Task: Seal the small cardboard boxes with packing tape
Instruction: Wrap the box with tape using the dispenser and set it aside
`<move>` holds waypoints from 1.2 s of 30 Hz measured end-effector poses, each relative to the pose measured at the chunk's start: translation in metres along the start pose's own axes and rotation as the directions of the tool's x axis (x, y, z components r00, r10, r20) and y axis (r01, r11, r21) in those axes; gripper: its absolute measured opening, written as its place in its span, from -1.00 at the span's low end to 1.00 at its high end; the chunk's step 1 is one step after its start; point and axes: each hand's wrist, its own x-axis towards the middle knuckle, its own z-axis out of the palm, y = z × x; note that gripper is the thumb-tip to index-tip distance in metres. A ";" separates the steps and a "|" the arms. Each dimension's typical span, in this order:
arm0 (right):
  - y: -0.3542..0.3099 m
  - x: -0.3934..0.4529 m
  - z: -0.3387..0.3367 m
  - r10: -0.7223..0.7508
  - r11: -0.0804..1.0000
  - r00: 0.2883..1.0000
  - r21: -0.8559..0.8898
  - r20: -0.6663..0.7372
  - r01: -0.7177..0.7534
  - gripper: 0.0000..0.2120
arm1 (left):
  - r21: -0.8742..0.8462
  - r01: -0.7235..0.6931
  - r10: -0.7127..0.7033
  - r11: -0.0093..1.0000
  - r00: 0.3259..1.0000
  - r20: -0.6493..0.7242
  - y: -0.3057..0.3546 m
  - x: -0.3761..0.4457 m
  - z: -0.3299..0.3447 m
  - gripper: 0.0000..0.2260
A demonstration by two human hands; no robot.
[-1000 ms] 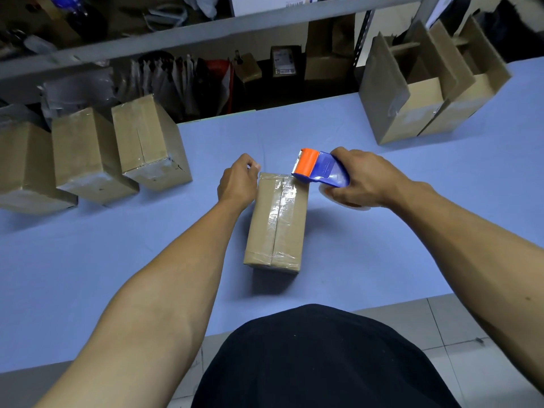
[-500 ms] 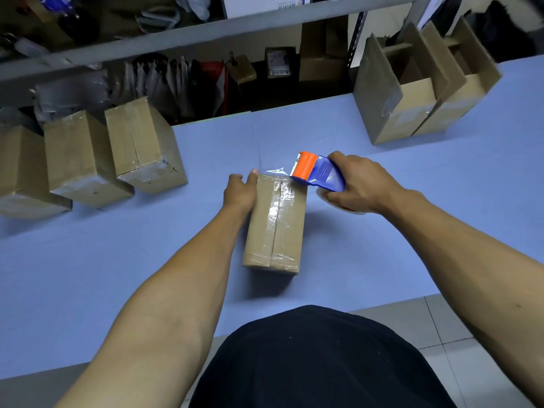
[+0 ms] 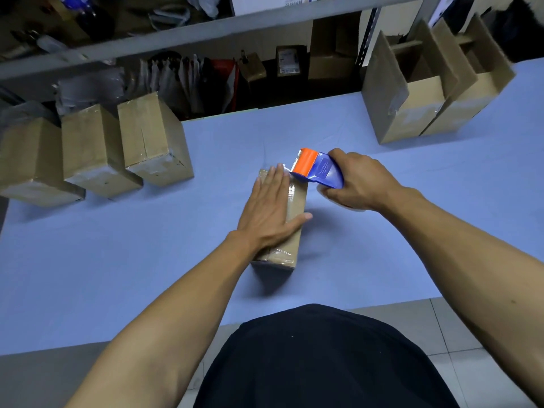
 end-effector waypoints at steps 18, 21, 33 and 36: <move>0.057 -0.027 -0.023 -0.066 0.993 0.989 0.103 0.131 0.053 -0.65 | -0.052 0.103 -0.102 0.993 0.995 0.013 0.003 0.002 -0.007 -0.16; 0.072 -0.036 -0.023 -0.026 0.999 0.985 0.028 0.169 0.022 -0.60 | -0.021 0.112 -0.111 0.994 0.993 0.044 0.006 0.002 -0.008 -0.21; -0.015 -0.007 -0.014 0.078 0.930 0.991 -0.365 0.108 -0.033 -0.62 | 0.060 0.119 -0.121 0.991 0.992 0.022 0.026 0.002 -0.005 -0.26; -0.029 -0.003 -0.010 0.131 0.926 0.989 -0.365 0.062 -0.099 -0.72 | 0.046 0.138 -0.138 0.989 0.990 -0.005 0.023 0.003 -0.001 -0.26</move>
